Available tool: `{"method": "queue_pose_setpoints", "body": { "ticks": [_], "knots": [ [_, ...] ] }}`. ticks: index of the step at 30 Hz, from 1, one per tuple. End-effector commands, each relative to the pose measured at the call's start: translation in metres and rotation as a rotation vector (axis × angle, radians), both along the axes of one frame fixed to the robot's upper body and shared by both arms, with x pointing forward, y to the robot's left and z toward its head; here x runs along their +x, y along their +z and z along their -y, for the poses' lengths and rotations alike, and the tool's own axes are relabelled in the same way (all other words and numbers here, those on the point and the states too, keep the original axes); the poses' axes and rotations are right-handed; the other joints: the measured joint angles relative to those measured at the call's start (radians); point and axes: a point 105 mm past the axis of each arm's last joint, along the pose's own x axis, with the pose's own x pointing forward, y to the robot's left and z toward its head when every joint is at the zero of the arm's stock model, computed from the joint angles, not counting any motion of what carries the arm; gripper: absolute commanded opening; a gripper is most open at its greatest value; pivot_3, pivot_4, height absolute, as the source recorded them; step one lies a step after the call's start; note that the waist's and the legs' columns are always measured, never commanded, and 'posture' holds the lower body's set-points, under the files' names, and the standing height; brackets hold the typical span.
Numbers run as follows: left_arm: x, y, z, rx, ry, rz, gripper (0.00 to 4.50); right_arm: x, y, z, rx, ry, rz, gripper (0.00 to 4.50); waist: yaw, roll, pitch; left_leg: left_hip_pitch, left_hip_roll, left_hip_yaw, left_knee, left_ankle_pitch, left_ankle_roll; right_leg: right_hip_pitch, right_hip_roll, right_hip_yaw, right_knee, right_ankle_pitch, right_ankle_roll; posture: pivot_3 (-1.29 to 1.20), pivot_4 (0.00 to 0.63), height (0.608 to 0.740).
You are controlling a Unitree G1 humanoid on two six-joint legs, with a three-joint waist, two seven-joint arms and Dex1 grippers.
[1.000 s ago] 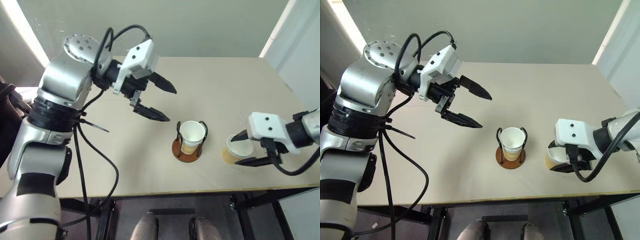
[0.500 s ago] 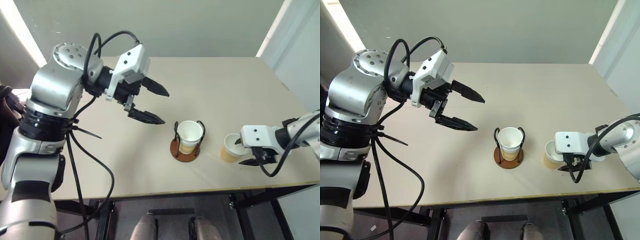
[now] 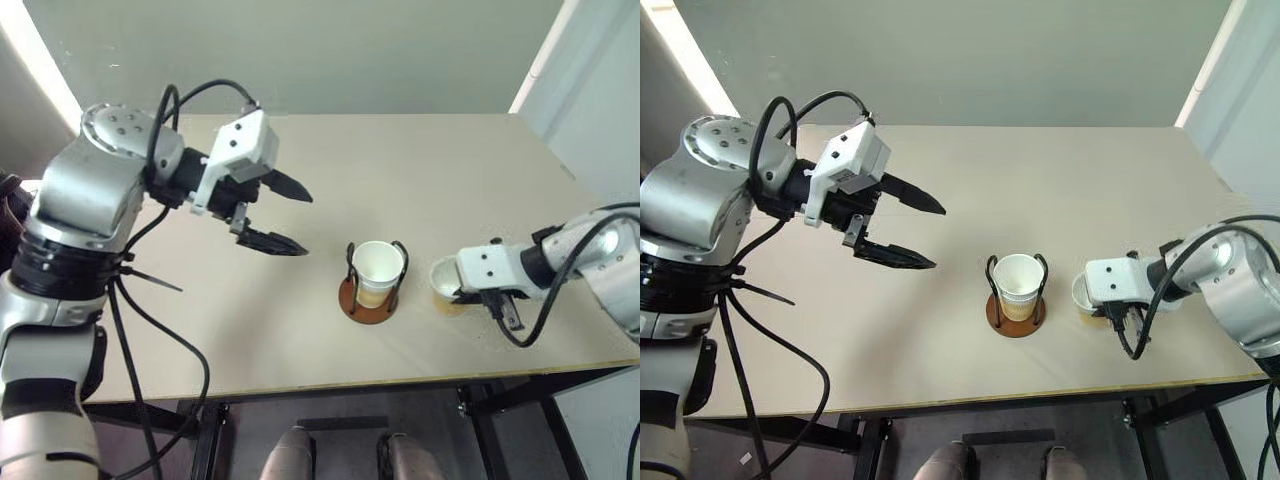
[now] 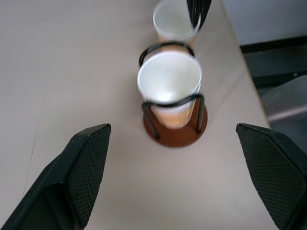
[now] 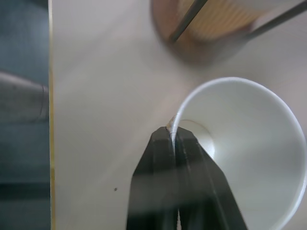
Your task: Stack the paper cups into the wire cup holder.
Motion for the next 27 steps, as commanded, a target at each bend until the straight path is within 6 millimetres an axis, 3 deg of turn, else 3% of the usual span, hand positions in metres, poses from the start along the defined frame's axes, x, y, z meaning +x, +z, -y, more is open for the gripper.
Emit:
{"method": "queue_pose_setpoints", "body": {
  "ticks": [1, 6, 11, 17, 27],
  "knots": [
    [-0.003, 0.009, -0.010, 0.011, 0.018, 0.062, 4.50, 0.002, 0.048, -0.007, 0.056, 0.028, 0.122, 0.02, -0.001, 0.000, 0.000, 0.000, 0.000, 0.000, -0.001, 0.000, 0.000, 0.000, 0.000, 0.000, 0.000, -0.002, -0.003, 0.00, 0.150, 0.740],
    [-0.001, 0.003, -0.015, 0.031, 0.034, 0.063, 4.50, 0.004, 0.094, -0.030, 0.105, 0.118, 0.225, 0.02, -0.003, 0.000, 0.000, 0.000, 0.000, -0.002, -0.002, 0.000, 0.000, -0.001, 0.000, -0.001, 0.001, -0.005, -0.009, 0.00, 0.150, 0.740],
    [0.000, 0.000, -0.016, 0.039, 0.040, 0.063, 4.50, 0.002, 0.120, -0.063, 0.136, 0.256, 0.276, 0.02, -0.006, 0.000, 0.000, 0.000, 0.000, -0.002, -0.003, 0.000, -0.001, -0.004, 0.001, -0.001, 0.004, -0.007, -0.012, 0.00, 0.150, 0.740],
    [0.001, -0.001, -0.017, 0.045, 0.045, 0.065, 4.50, -0.003, 0.107, -0.087, 0.144, 0.364, 0.208, 0.02, -0.006, 0.000, 0.000, 0.000, 0.000, -0.004, -0.004, 0.000, -0.002, -0.004, 0.001, -0.002, 0.006, -0.009, -0.015, 0.00, 0.150, 0.740],
    [0.002, -0.003, -0.020, 0.049, 0.060, 0.064, 4.50, -0.016, 0.078, -0.089, 0.089, 0.429, 0.104, 0.02, -0.006, 0.000, 0.000, 0.000, 0.000, -0.004, -0.004, 0.002, -0.007, -0.005, 0.001, -0.002, 0.007, -0.009, -0.016, 0.00, 0.150, 0.740]
  ]
}}
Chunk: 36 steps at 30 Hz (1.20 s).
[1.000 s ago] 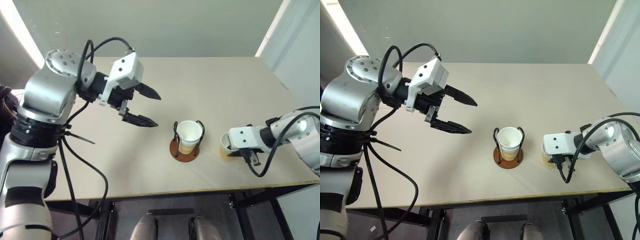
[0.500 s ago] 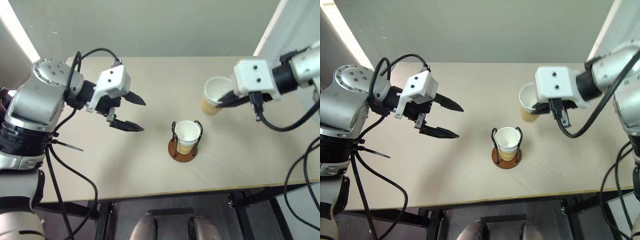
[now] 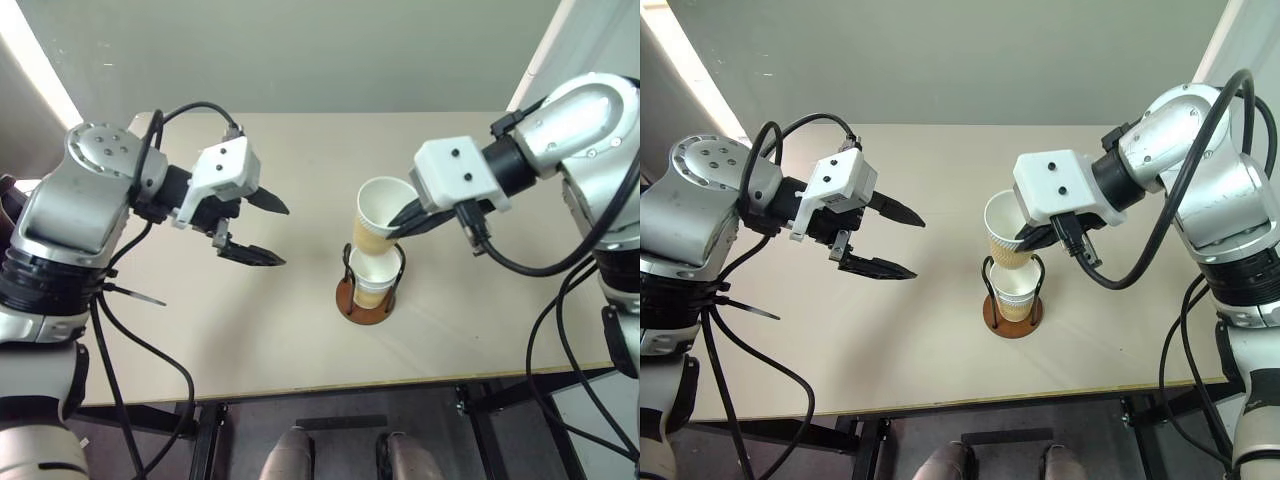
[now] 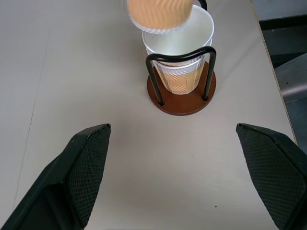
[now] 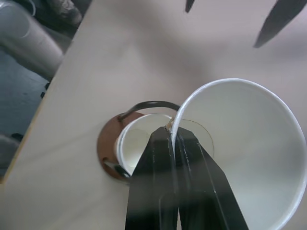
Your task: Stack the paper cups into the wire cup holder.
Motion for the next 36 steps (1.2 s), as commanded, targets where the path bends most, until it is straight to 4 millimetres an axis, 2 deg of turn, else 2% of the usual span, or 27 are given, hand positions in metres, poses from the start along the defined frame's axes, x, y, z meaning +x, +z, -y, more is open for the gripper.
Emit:
{"method": "queue_pose_setpoints", "body": {
  "ticks": [1, 11, 20, 24, 31, 36],
  "knots": [
    [-0.001, 0.012, -0.004, -0.003, 0.012, 0.056, 4.50, -0.008, -0.001, -0.002, -0.025, 0.036, 0.018, 0.02, -0.001, 0.000, 0.000, 0.000, 0.000, 0.000, 0.000, 0.000, 0.000, 0.000, 0.000, 0.000, 0.000, 0.000, 0.000, 0.00, 0.150, 0.740],
    [0.002, 0.013, -0.003, -0.007, 0.012, 0.065, 4.50, -0.006, -0.021, -0.009, -0.070, 0.059, 0.002, 0.02, -0.003, 0.000, 0.000, 0.005, 0.000, 0.000, -0.002, 0.001, -0.001, 0.000, 0.000, 0.000, 0.007, -0.002, -0.004, 0.00, 0.150, 0.740],
    [0.000, 0.012, -0.003, -0.004, 0.014, 0.067, 4.50, 0.005, -0.024, -0.015, -0.065, 0.055, 0.027, 0.02, -0.005, 0.000, 0.000, 0.005, 0.000, -0.001, -0.005, 0.001, -0.001, 0.000, 0.000, 0.000, 0.007, -0.003, -0.005, 0.00, 0.150, 0.740],
    [0.002, 0.011, -0.004, -0.005, 0.022, 0.069, 4.50, 0.014, -0.025, -0.017, -0.045, 0.015, 0.039, 0.93, -0.006, 0.000, 0.000, 0.005, 0.000, -0.001, -0.007, 0.001, -0.002, -0.001, 0.000, 0.000, 0.007, -0.003, -0.005, 0.00, 0.150, 0.740],
    [0.006, 0.006, -0.005, -0.034, 0.064, 0.057, 4.50, 0.024, -0.011, -0.018, 0.129, -0.097, 0.015, 3.43, -0.006, 0.000, 0.000, 0.005, 0.000, -0.001, -0.007, 0.002, -0.003, -0.002, 0.000, -0.001, 0.008, -0.003, -0.005, 0.00, 0.150, 0.740],
    [0.017, 0.012, -0.011, -0.161, 0.183, 0.081, 4.50, 0.049, 0.010, 0.000, 0.416, -0.326, -0.020, 3.43, -0.005, 0.000, 0.000, 0.005, 0.000, -0.001, -0.008, 0.002, -0.004, -0.001, 0.000, -0.001, 0.007, -0.003, -0.005, 0.00, 0.150, 0.740]
  ]
}}
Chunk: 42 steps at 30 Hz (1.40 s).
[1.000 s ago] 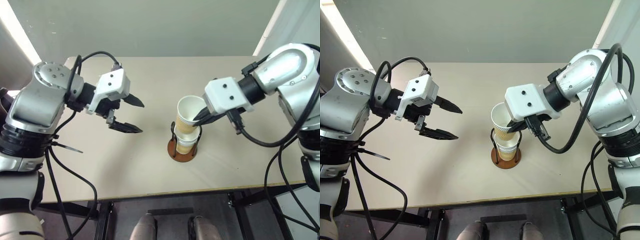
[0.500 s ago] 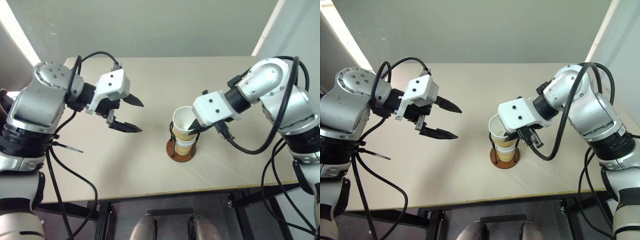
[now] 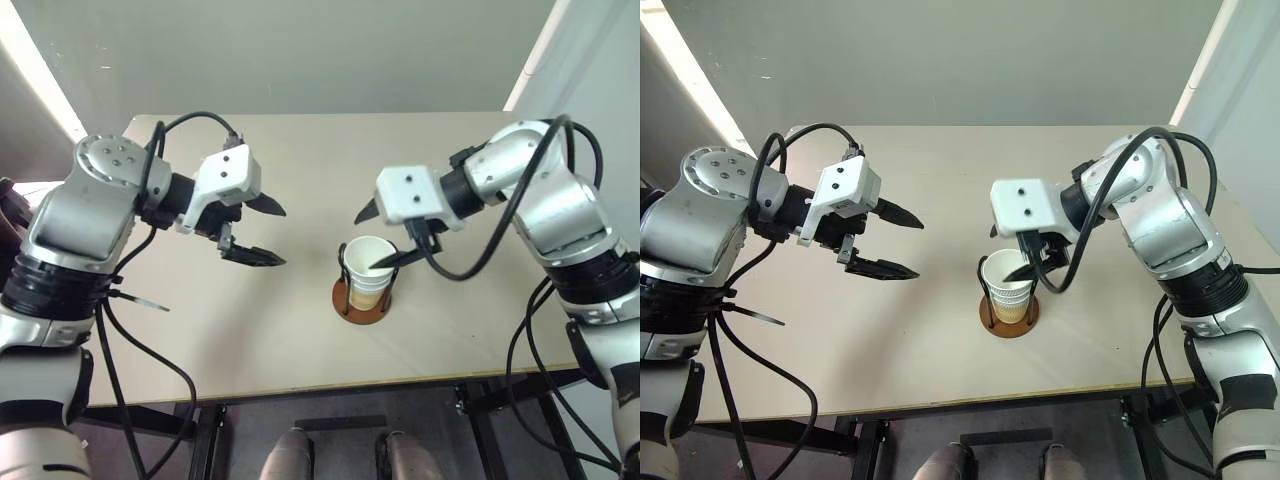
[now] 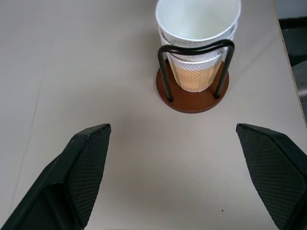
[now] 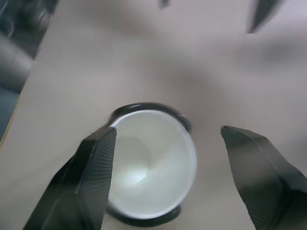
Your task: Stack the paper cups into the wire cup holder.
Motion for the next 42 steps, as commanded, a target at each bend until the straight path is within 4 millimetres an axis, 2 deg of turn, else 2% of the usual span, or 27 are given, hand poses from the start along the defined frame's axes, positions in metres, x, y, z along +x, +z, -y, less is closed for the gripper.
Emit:
{"method": "queue_pose_setpoints", "body": {
  "ticks": [1, 4, 6, 9, 13, 16, 20, 23, 27, 33, 42],
  "knots": [
    [0.012, 0.019, -0.012, -0.126, 0.129, 0.084, 4.50, 0.021, 0.025, 0.021, 0.242, -0.193, 0.021, 3.43, 0.000, 0.000, 0.000, 0.000, 0.000, 0.000, 0.000, 0.000, 0.000, 0.000, 0.000, 0.000, 0.000, 0.000, 0.000, 0.00, 0.150, 0.740],
    [0.029, 0.022, -0.026, -0.243, 0.279, 0.134, 4.50, 0.043, 0.029, 0.042, 0.426, -0.374, 0.008, 3.43, 0.001, 0.000, 0.000, 0.004, 0.000, 0.000, -0.002, 0.001, -0.002, 0.002, 0.000, 0.000, 0.001, 0.000, 0.000, 0.00, 0.150, 0.740],
    [0.036, 0.022, -0.029, -0.319, 0.348, 0.150, 4.50, 0.058, 0.022, 0.056, 0.481, -0.484, 0.025, 3.43, 0.001, 0.000, 0.000, 0.006, 0.000, 0.000, -0.005, 0.002, -0.003, 0.003, 0.000, 0.000, 0.001, 0.001, 0.001, 0.00, 0.150, 0.740],
    [0.044, 0.018, -0.032, -0.360, 0.418, 0.185, 4.50, 0.074, 0.010, 0.076, 0.517, -0.614, 0.050, 3.43, 0.003, 0.000, 0.000, 0.007, 0.000, -0.001, -0.007, 0.003, -0.004, 0.003, 0.000, 0.000, 0.002, 0.004, 0.005, 0.00, 0.150, 0.740],
    [0.061, 0.012, -0.049, -0.385, 0.564, 0.227, 4.50, 0.093, -0.006, 0.107, 0.576, -0.789, 0.020, 3.43, 0.004, 0.000, 0.000, 0.007, 0.000, -0.001, -0.007, 0.003, -0.005, 0.002, 0.000, 0.000, 0.001, 0.006, 0.007, 0.00, 0.150, 0.740],
    [0.072, 0.006, -0.065, -0.404, 0.671, 0.264, 4.50, 0.111, -0.014, 0.141, 0.609, -0.982, 0.063, 3.43, 0.006, 0.000, 0.000, 0.007, 0.000, -0.001, -0.007, 0.003, -0.005, 0.002, 0.000, 0.000, 0.001, 0.006, 0.007, 0.00, 0.150, 0.740],
    [0.079, -0.002, -0.075, -0.415, 0.732, 0.276, 4.50, 0.122, -0.022, 0.174, 0.608, -1.128, 0.127, 3.43, 0.008, 0.000, 0.000, 0.007, 0.000, 0.000, -0.007, 0.003, -0.005, 0.002, 0.000, 0.000, 0.001, 0.007, 0.008, 0.00, 0.150, 0.740],
    [0.083, -0.003, -0.084, -0.450, 0.784, 0.278, 4.50, 0.127, -0.021, 0.198, 0.664, -1.221, 0.168, 3.43, 0.009, 0.000, 0.000, 0.007, 0.000, 0.000, -0.008, 0.003, -0.006, 0.001, 0.000, 0.000, 0.001, 0.007, 0.008, 0.00, 0.150, 0.740],
    [0.082, 0.002, -0.088, -0.489, 0.814, 0.304, 4.50, 0.131, -0.019, 0.208, 0.751, -1.265, 0.166, 3.43, 0.010, 0.000, 0.000, 0.007, 0.000, 0.000, -0.008, 0.002, -0.007, 0.000, 0.000, 0.000, 0.001, 0.007, 0.008, 0.00, 0.150, 0.740],
    [0.078, 0.011, -0.086, -0.570, 0.825, 0.311, 4.50, 0.135, -0.012, 0.209, 0.880, -1.289, 0.155, 3.43, 0.010, 0.000, 0.000, 0.007, 0.000, 0.000, -0.008, 0.001, -0.007, 0.000, 0.000, 0.000, 0.001, 0.007, 0.007, 0.00, 0.150, 0.740],
    [0.076, 0.017, -0.085, -0.586, 0.843, 0.314, 4.50, 0.139, -0.014, 0.200, 0.868, -1.264, 0.161, 3.43, 0.010, 0.000, 0.000, 0.007, 0.000, 0.000, -0.008, 0.000, -0.007, 0.000, 0.000, 0.000, 0.001, 0.007, 0.007, 0.00, 0.150, 0.740]
  ]
}}
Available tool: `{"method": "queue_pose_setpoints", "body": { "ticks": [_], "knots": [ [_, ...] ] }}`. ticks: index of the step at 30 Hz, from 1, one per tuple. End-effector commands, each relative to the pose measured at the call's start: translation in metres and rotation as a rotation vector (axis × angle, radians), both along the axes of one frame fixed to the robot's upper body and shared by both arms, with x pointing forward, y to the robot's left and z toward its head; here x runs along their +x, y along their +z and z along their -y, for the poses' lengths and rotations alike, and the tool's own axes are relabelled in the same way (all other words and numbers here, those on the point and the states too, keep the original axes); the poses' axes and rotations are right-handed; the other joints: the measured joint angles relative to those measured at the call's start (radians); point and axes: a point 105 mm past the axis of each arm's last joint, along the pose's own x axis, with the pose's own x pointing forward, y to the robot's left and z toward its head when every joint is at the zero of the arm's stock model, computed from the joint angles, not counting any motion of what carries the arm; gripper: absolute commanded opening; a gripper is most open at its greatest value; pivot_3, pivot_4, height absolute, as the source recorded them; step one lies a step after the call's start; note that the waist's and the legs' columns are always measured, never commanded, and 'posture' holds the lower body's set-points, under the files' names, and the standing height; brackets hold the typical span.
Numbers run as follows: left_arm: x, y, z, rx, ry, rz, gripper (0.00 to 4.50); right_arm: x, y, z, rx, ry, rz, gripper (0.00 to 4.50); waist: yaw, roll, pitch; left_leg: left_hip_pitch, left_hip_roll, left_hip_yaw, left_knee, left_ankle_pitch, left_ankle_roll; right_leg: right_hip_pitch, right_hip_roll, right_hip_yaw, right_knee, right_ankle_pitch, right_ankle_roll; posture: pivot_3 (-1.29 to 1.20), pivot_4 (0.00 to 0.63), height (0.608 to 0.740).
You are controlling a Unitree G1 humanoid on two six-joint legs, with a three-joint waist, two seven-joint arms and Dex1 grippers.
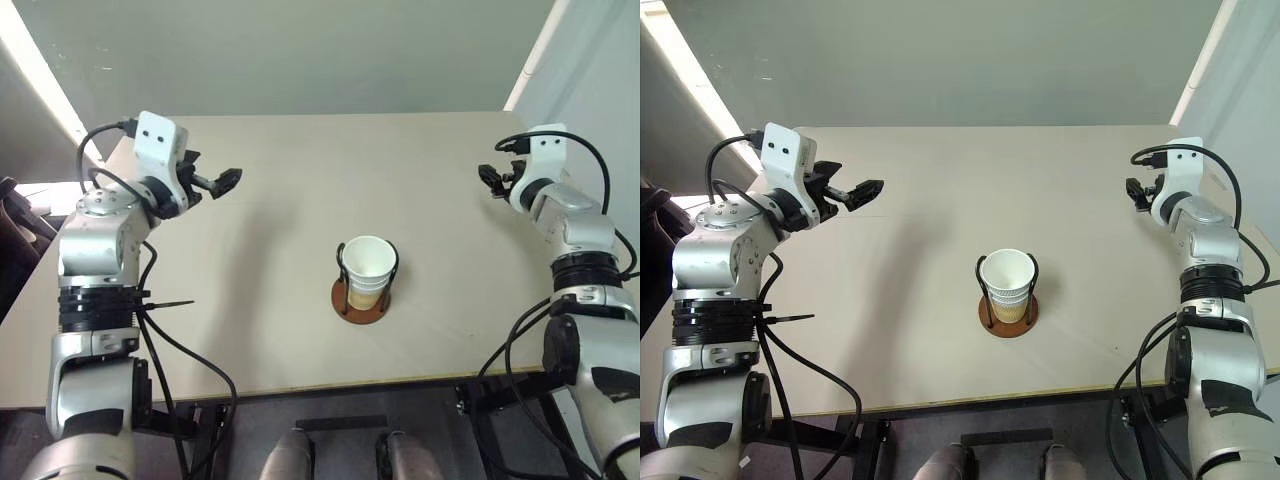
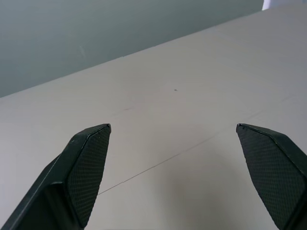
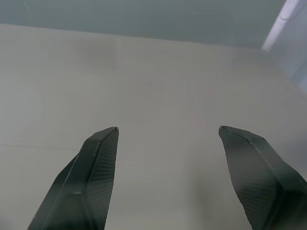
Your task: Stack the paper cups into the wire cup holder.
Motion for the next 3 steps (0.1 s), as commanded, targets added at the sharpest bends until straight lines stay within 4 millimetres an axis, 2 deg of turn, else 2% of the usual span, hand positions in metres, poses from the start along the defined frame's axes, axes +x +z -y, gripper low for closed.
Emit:
{"method": "queue_pose_setpoints", "body": {
  "ticks": [1, 3],
  "knots": [
    [-0.0050, 0.0196, 0.0033, 0.001, -0.012, 0.063, 4.50, -0.0007, 0.0228, 0.0009, -0.025, 0.003, 0.069, 3.43, 0.001, 0.000, 0.000, 0.000, 0.000, 0.000, 0.000, -0.001, 0.000, 0.000, 0.000, 0.000, 0.000, 0.000, 0.000, 0.00, 0.150, 0.740],
    [-0.0055, 0.0195, 0.0035, -0.001, -0.016, 0.059, 4.50, -0.0012, 0.0218, 0.0033, -0.047, -0.004, 0.066, 3.43, 0.002, 0.000, 0.000, 0.000, 0.000, 0.000, 0.000, -0.001, 0.000, 0.000, 0.000, 0.000, 0.000, 0.000, 0.000, 0.00, 0.150, 0.740]
  ]
}}
